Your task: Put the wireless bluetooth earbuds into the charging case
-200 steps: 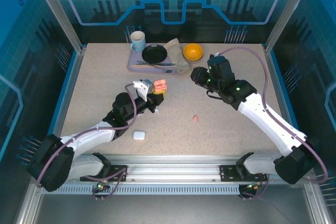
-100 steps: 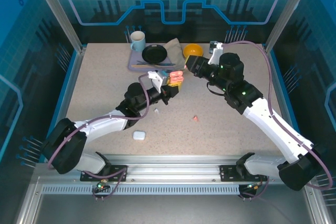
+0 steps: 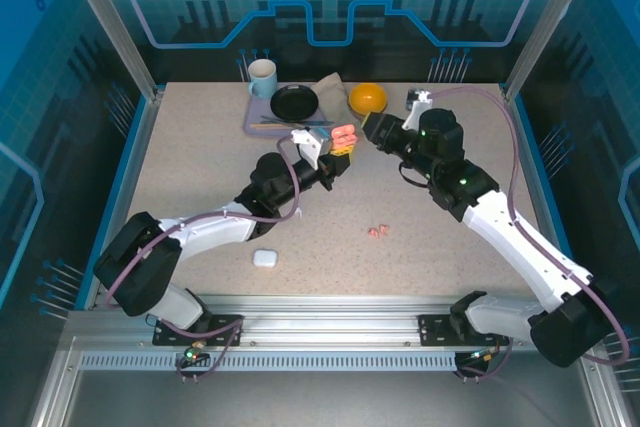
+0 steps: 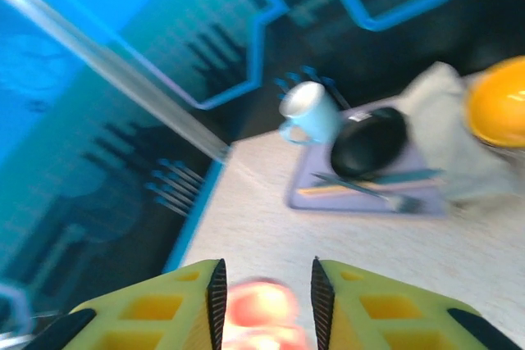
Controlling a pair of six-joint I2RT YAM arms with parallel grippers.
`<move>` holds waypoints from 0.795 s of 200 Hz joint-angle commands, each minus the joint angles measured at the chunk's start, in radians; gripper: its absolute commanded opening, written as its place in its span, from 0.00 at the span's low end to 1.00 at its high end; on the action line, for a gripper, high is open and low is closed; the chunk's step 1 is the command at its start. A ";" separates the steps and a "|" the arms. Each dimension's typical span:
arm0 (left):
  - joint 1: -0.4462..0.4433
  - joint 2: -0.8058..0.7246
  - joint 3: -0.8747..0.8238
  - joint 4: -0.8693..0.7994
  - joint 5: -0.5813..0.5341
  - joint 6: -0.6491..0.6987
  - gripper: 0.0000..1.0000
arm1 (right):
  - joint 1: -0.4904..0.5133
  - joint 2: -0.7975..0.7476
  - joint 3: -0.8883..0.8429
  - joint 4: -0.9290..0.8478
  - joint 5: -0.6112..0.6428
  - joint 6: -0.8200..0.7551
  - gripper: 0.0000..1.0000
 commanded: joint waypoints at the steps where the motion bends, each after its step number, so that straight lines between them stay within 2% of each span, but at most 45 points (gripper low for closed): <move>1: -0.007 -0.028 -0.055 0.053 -0.071 0.002 0.00 | -0.057 0.039 -0.107 -0.138 0.082 0.073 0.40; 35: -0.008 -0.091 -0.086 -0.011 -0.093 -0.005 0.00 | -0.064 0.093 -0.152 -0.314 0.148 0.144 0.47; 70: -0.006 -0.163 -0.125 -0.069 -0.106 0.005 0.00 | -0.045 0.172 -0.156 -0.465 0.174 0.118 0.46; 118: -0.006 -0.234 -0.193 -0.101 -0.118 -0.007 0.00 | -0.016 0.187 -0.259 -0.486 0.144 0.098 0.43; 159: -0.006 -0.254 -0.221 -0.094 -0.115 -0.016 0.00 | 0.016 0.300 -0.221 -0.496 0.105 0.061 0.41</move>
